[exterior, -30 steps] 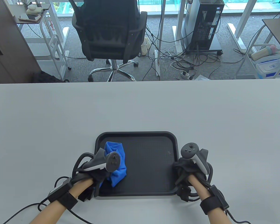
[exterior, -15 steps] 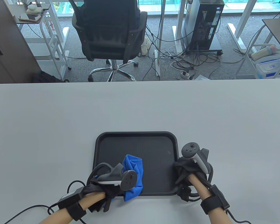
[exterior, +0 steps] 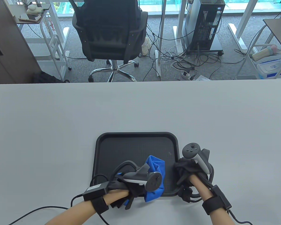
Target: Wipe the tray with a rectangular towel
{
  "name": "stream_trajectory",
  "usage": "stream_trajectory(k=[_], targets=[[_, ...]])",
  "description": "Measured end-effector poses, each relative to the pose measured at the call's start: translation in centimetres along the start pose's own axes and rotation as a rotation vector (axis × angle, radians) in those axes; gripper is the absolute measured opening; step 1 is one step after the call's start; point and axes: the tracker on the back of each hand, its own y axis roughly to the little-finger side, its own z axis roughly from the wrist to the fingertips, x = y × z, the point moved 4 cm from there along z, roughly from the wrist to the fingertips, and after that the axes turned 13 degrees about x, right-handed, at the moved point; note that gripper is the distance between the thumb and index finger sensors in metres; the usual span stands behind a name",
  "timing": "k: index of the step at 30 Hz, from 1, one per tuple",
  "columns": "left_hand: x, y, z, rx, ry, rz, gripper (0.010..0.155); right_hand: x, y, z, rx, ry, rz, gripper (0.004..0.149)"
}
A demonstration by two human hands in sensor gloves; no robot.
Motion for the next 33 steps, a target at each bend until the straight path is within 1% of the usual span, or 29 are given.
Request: stream_trajectory(k=[6,12,17,21,25,29,33], targets=[[-1.2,-0.3,2.2,-0.019,-0.007,0.008,0.057,0.0,-0.1,0.0,0.002,-0.002,-0.011,0.045],[-2.3,0.8,4.0,-0.095,-0.016,-0.025,0.057,-0.1,-0.1,0.0,-0.005,-0.037,-0.011,0.046],[-3.2,3.0,5.3,-0.205,-0.045,-0.04,0.057,-0.2,-0.3,0.1,0.014,-0.052,-0.046,0.049],[-3.8,6.0,6.0,-0.321,-0.069,-0.076,0.057,-0.1,-0.4,0.2,0.032,-0.059,-0.04,0.049],[-3.9,9.0,5.6,-0.436,-0.099,-0.137,0.056,-0.1,-0.4,0.3,0.04,-0.049,-0.045,0.048],[-3.5,12.1,4.2,-0.533,-0.109,-0.166,0.056,-0.1,-0.4,0.3,0.045,-0.04,-0.047,0.048],[-2.8,13.5,2.6,-0.567,-0.105,-0.19,0.056,0.0,-0.4,0.3,0.04,-0.02,-0.037,0.048]])
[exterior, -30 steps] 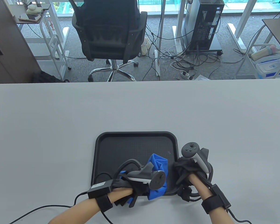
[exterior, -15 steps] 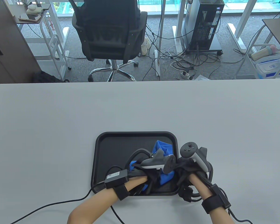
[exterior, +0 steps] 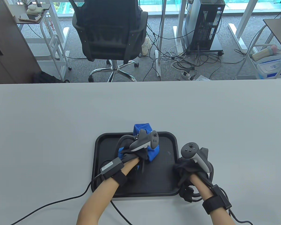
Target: Wipe the tray with a rectangular towel
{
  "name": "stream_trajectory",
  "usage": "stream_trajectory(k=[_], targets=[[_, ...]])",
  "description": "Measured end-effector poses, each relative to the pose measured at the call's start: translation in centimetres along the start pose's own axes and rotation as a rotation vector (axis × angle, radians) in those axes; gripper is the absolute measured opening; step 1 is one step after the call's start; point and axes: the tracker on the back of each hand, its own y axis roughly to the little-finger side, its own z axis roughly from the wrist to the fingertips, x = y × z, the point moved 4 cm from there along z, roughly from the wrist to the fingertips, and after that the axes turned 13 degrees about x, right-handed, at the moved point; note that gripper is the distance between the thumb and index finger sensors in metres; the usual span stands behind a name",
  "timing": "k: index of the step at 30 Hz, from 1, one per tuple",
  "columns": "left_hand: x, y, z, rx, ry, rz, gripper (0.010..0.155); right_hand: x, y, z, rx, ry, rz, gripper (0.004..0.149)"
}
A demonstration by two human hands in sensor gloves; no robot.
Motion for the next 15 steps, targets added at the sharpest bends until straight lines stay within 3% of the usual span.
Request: stream_trajectory(k=[7,15], targets=[[0.8,3.5,-2.0,-0.075,0.024,0.022,0.056,0.0,0.1,-0.1,-0.02,0.042,-0.002,0.047],[2.2,7.9,-5.2,-0.166,0.134,0.033,0.056,0.0,0.2,-0.2,-0.023,0.061,0.009,0.047]])
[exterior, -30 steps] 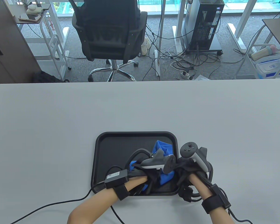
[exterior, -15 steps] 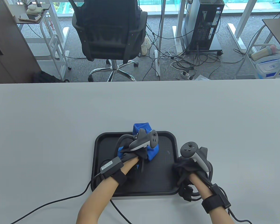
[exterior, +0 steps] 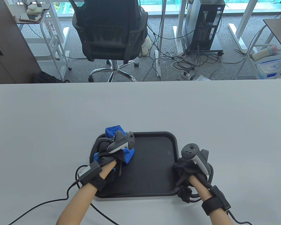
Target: Wipe the tray with a rectangular towel
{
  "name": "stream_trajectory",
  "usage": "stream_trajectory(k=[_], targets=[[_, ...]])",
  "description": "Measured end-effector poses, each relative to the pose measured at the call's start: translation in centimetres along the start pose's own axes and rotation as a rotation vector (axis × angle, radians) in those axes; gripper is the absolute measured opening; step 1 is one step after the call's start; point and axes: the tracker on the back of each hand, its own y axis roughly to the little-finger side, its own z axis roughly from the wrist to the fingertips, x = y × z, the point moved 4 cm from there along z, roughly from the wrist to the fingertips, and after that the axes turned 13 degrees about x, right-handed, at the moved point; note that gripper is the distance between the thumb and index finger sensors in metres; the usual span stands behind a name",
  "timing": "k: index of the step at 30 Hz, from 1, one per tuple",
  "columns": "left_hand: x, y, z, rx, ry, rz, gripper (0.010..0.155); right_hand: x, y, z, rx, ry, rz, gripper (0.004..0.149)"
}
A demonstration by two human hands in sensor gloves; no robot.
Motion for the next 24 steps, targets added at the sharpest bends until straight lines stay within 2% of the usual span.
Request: stream_trajectory(k=[4,12,18,24], targets=[[1.0,1.0,-1.5,0.017,0.027,0.005,0.056,0.0,0.0,0.0,0.0,0.007,0.001,0.047],[3.1,1.0,-4.9,0.157,0.04,0.037,0.057,0.0,0.0,0.0,0.006,0.018,0.004,0.047],[4.3,-0.5,-7.2,0.265,0.045,0.066,0.057,0.0,0.2,0.1,0.007,0.016,0.018,0.047],[5.3,-3.7,-9.3,0.399,0.05,0.146,0.057,-0.1,0.2,0.0,0.006,0.009,0.017,0.047]])
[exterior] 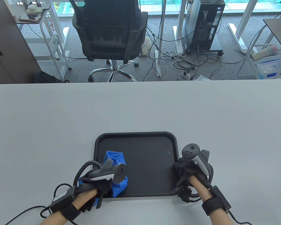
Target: Wipe the tray with a rectangular towel
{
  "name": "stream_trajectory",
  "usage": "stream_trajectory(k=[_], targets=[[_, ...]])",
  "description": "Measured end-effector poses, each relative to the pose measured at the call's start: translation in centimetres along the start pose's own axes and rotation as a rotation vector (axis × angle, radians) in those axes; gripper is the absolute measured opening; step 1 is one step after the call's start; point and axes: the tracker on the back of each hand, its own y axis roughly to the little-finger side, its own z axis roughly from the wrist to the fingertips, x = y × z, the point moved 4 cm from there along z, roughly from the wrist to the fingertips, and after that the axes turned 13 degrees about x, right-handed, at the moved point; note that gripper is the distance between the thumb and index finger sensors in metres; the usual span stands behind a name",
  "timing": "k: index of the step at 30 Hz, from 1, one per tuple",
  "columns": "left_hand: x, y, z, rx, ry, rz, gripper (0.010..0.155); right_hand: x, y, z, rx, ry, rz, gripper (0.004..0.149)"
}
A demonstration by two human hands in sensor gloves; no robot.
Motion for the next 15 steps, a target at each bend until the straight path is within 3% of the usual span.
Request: stream_trajectory(k=[7,15], targets=[[-0.4,-3.9,0.7,0.097,0.005,0.088,0.058,0.0,0.0,0.0,0.001,-0.006,-0.005,0.047],[-2.4,-7.5,3.5,0.162,0.0,0.146,0.058,0.0,-0.1,0.1,0.006,-0.009,-0.013,0.047]])
